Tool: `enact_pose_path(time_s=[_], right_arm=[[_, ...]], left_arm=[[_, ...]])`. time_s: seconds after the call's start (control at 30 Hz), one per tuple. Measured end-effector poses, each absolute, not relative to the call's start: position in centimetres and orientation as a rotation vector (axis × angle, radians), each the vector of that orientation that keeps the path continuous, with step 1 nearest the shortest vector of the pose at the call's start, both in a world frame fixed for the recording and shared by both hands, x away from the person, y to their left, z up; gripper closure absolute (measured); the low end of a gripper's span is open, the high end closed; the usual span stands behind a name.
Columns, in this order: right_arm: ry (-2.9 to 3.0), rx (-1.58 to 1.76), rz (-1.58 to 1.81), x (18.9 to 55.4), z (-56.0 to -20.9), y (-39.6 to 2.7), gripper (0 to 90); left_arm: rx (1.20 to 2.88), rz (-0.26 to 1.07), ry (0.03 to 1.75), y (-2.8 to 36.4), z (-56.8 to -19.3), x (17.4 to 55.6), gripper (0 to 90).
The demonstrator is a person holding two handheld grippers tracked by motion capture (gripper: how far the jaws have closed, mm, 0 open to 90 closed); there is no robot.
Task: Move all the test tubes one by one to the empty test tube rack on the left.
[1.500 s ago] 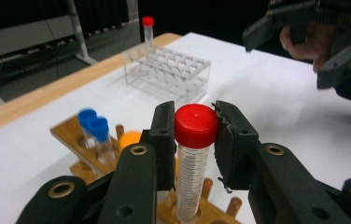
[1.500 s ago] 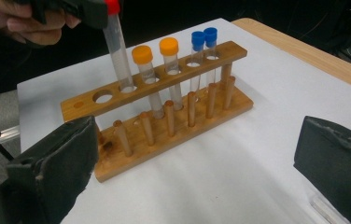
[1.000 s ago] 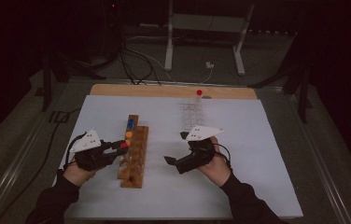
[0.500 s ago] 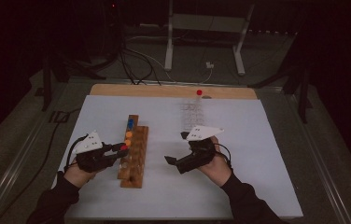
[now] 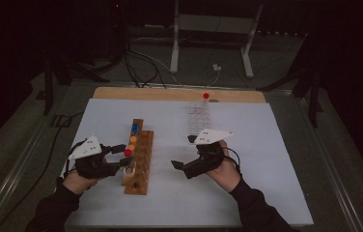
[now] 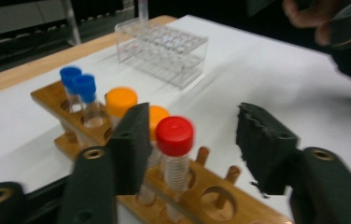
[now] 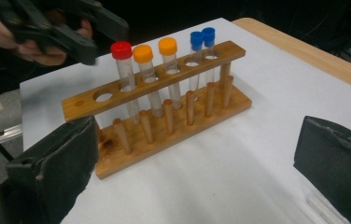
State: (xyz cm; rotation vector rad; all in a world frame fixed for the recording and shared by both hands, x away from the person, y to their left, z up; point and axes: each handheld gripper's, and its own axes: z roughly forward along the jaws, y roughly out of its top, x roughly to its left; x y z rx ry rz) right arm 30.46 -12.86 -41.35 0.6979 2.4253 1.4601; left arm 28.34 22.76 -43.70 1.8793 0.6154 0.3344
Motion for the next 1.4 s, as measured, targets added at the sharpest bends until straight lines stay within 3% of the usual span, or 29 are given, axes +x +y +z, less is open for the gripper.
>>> enact_pose_path(time_s=[0.17, 0.33, 0.73, 0.93, 1.4], right_arm=[[2.394, 0.71, 1.46, 30.9, -40.9, -13.4, 0.0], [2.336, 0.744, 1.455, 32.1, -40.3, -14.6, 0.0], [2.211, 0.92, 1.399, 38.4, -40.8, -18.9, 0.0], [2.171, 1.003, 1.327, 41.6, -42.3, -19.5, 8.3], [2.075, 1.161, 1.221, 47.3, -45.1, -20.0, 51.2]], left_arm=[[1.851, 0.329, 0.647, 23.1, -42.9, 28.1, 15.6], [1.851, 0.318, 0.63, 23.5, -42.8, 28.0, 1.6], [1.828, 0.349, 0.644, 24.9, -43.6, 28.3, 0.5], [1.835, 0.379, 0.65, 24.9, -43.8, 28.4, 0.5], [1.822, 0.374, 0.656, 25.0, -44.0, 28.4, 0.5]])
